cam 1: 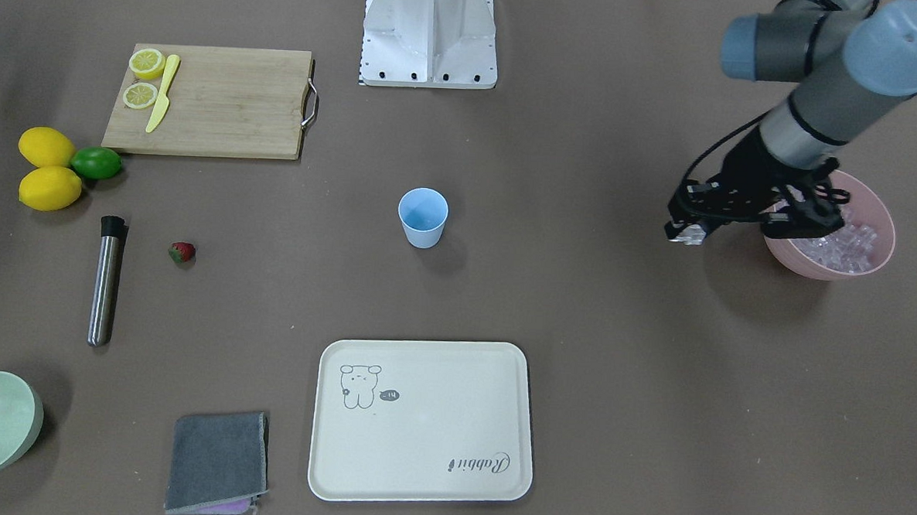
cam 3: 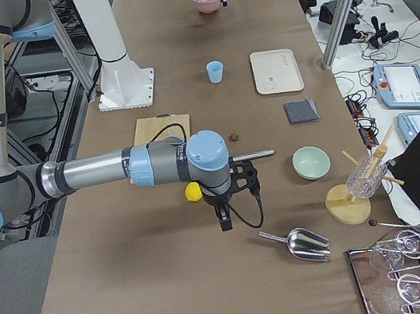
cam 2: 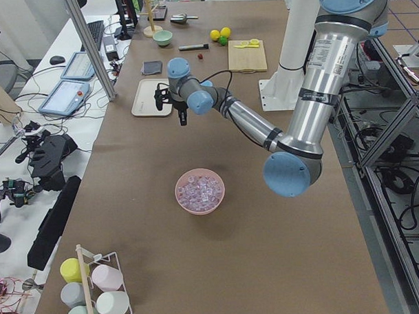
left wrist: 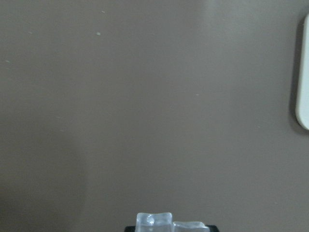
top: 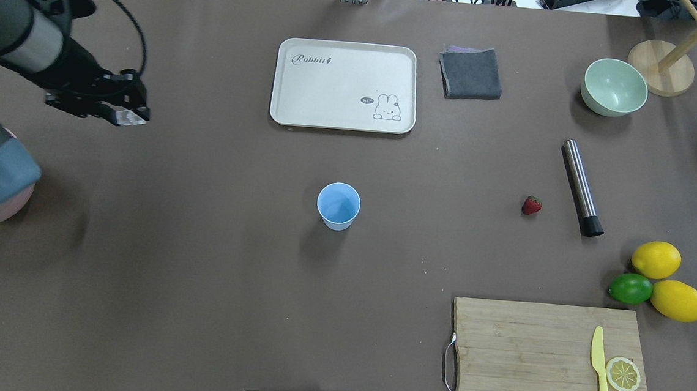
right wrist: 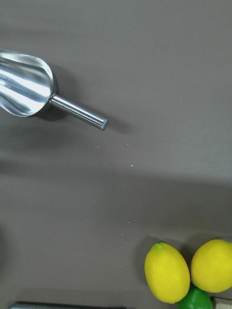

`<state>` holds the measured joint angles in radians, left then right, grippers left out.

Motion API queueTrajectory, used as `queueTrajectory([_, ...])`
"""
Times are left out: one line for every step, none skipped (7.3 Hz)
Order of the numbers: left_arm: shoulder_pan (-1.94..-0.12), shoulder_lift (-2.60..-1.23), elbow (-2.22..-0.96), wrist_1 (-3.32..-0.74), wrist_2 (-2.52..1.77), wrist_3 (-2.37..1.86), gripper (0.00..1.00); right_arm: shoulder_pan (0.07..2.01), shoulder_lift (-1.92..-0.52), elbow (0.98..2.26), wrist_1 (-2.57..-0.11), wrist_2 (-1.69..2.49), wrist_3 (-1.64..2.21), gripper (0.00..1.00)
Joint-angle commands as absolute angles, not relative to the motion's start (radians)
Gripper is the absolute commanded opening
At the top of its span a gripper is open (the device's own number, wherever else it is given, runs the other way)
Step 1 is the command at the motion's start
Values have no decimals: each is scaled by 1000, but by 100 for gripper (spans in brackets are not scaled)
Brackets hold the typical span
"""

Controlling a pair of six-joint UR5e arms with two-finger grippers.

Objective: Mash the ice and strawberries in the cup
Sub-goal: 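Carry the ice cube with the left gripper over the blue cup and release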

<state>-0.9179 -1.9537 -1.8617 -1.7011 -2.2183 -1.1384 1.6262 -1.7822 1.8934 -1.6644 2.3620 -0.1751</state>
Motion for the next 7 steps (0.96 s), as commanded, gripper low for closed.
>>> queueTrajectory([-765, -2132, -1859, -1571, -2125, -1233, 0, 1626, -1779, 1891, -1663, 2362, -173, 100])
queueTrajectory([-680, -2169, -1856, -1571, -2055, -1294, 0, 1626, -1779, 1891, -1663, 2371, -173, 100])
queueTrajectory([-604, -2230, -1817, -1569, -1990, -1317, 0, 1626, -1779, 1891, -1664, 2387, -173, 100])
queueTrajectory([-566, -2291, -1774, -1569, -1958, -1321, 0, 1623, -1778, 1896, -1661, 2393, -173, 100])
queueTrajectory([-548, -2312, -1755, -1574, -1953, -1318, 0, 1614, -1776, 1902, -1658, 2395, -173, 100])
queueTrajectory([-532, -2345, -1712, -1578, -1925, -1316, 0, 1609, -1776, 1902, -1658, 2398, -173, 100])
queueTrajectory([-517, -2353, -1700, -1586, -1905, -1316, 0, 1609, -1776, 1902, -1658, 2404, -175, 100])
